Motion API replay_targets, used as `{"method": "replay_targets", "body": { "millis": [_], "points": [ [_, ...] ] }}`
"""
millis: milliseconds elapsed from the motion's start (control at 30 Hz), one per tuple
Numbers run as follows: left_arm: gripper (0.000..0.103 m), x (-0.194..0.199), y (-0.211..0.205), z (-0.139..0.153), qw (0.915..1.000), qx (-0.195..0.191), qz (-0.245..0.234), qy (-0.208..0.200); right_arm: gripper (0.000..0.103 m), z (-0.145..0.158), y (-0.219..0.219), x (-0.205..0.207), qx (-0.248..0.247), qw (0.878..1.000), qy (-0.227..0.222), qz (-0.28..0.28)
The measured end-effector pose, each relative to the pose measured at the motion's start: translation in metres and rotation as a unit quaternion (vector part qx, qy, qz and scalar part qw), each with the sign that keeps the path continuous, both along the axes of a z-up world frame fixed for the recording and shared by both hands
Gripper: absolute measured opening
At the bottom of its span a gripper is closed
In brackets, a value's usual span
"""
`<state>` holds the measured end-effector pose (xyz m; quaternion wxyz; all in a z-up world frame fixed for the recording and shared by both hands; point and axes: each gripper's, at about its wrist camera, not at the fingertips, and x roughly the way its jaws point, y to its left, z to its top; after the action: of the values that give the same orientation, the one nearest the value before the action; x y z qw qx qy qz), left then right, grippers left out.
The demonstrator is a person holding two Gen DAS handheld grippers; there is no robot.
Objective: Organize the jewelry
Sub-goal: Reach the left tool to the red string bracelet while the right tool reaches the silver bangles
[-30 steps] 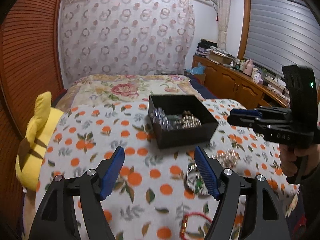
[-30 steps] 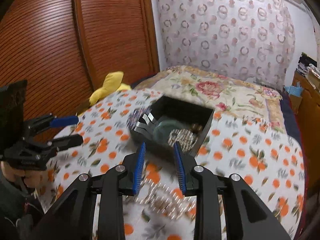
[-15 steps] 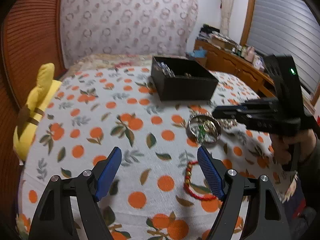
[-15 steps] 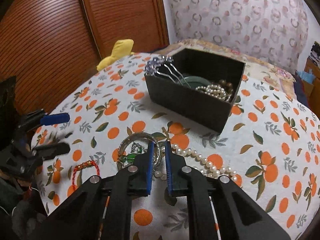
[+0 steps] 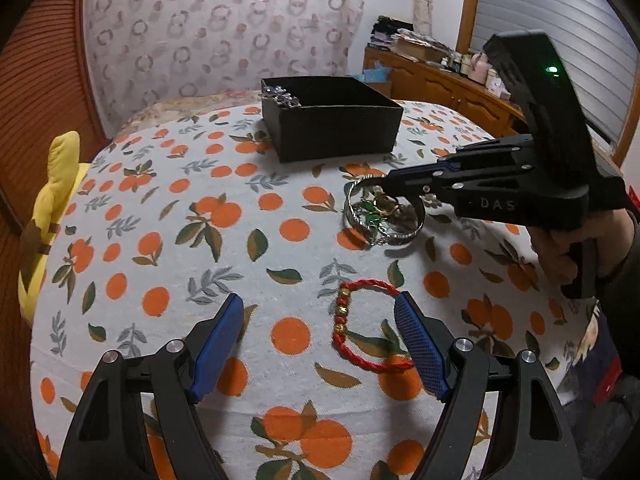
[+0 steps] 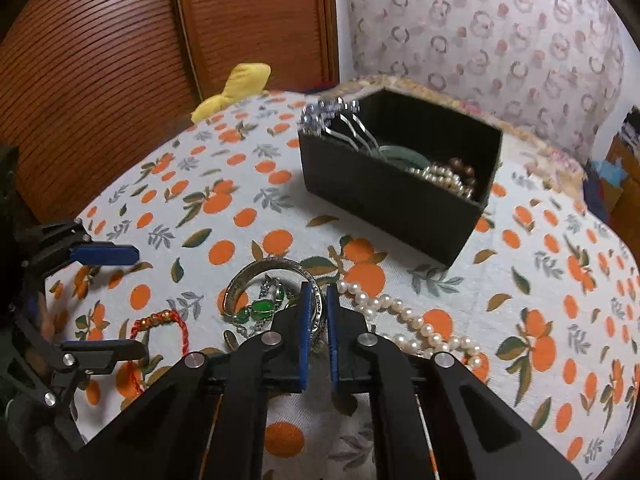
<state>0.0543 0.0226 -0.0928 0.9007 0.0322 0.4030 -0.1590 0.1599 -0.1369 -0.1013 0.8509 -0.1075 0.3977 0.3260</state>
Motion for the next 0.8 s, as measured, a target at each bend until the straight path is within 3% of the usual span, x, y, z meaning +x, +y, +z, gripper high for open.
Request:
{"method": "replay_targets", "body": {
  "millis": [133, 300, 733, 800],
  "points": [
    [0.036, 0.001, 0.0, 0.001, 0.9999, -0.015, -0.005, 0.004, 0.006, 0.012, -0.012, -0.006, 0.026, 0.999, -0.017, -0.015],
    [0.029, 0.002, -0.008, -0.001, 0.9999, -0.006, -0.014, 0.006, 0.006, 0.023, -0.021, -0.013, 0.037, 0.999, -0.031, -0.022],
    [0.023, 0.009, -0.018, -0.007, 0.9999, 0.01, -0.003, 0.011, 0.006, 0.018, -0.037, -0.027, 0.036, 0.999, -0.023, -0.022],
    [0.013, 0.009, -0.019, -0.006, 0.9999, 0.011, -0.004, 0.012, 0.006, 0.016, -0.038, -0.029, 0.036, 0.999, -0.022, -0.023]
  ]
}}
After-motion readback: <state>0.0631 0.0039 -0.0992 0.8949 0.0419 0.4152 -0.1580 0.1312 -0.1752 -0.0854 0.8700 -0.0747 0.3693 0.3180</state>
